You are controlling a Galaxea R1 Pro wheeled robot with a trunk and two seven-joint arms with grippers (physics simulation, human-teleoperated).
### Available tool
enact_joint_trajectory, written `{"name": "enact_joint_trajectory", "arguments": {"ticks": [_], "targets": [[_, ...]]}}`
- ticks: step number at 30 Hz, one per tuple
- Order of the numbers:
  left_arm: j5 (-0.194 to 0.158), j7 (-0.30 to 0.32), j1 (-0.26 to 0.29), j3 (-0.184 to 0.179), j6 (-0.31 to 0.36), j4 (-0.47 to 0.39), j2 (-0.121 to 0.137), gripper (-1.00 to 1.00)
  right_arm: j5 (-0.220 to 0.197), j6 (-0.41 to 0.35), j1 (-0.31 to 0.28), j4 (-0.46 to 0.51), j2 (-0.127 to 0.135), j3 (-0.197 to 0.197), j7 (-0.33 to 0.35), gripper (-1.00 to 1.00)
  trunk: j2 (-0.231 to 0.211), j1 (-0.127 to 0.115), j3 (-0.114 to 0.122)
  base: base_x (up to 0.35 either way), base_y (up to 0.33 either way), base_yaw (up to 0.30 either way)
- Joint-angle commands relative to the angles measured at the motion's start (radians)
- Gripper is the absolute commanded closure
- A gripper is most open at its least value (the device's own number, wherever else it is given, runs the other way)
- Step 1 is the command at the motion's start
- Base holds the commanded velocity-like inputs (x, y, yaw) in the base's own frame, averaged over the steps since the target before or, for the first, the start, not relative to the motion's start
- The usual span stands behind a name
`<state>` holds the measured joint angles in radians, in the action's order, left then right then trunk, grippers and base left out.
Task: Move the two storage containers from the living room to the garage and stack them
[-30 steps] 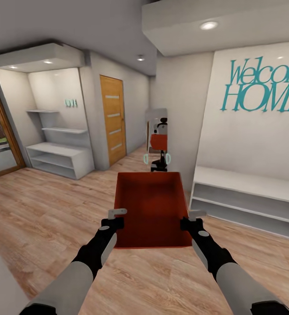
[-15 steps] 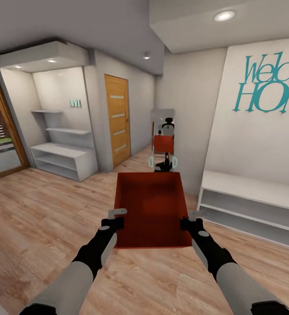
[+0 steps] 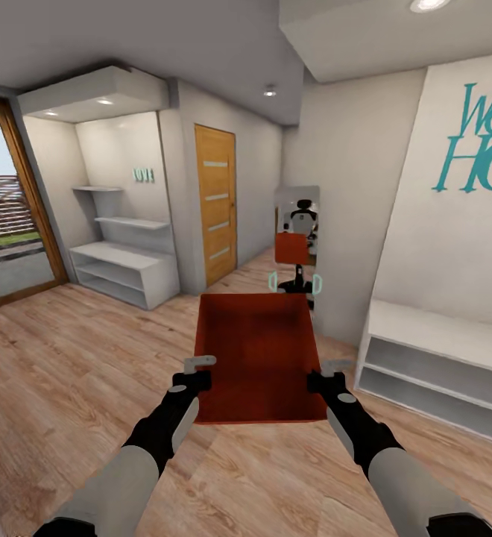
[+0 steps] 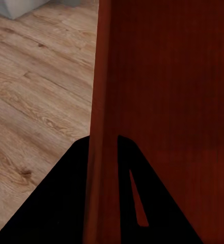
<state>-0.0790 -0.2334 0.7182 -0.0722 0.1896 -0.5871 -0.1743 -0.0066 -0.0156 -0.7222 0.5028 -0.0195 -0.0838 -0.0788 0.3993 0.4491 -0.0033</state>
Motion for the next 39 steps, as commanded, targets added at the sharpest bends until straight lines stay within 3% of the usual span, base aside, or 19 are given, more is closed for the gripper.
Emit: {"name": "enact_joint_trajectory", "arguments": {"ticks": [1, 22, 39], "targets": [[-0.015, -0.011, 0.000, -0.003, 0.005, 0.001, 0.000, 1.00, 0.002, -0.001, 0.000, 0.006, 0.000, 0.002, -0.002, 1.00, 0.001, 0.001, -0.001, 0.322, 0.000, 0.258], [-0.015, -0.011, 0.000, -0.003, 0.005, 0.001, 0.000, 1.00, 0.002, -0.001, 0.000, 0.006, 0.000, 0.003, -0.003, 1.00, 0.001, 0.001, -0.011, 0.322, 0.000, 0.256], [-0.015, -0.011, 0.000, -0.003, 0.005, 0.001, 0.000, 1.00, 0.002, -0.002, 0.000, 0.006, -0.002, 0.003, -0.004, 1.00, 0.001, 0.001, -0.011, 0.322, 0.000, 0.019]]}}
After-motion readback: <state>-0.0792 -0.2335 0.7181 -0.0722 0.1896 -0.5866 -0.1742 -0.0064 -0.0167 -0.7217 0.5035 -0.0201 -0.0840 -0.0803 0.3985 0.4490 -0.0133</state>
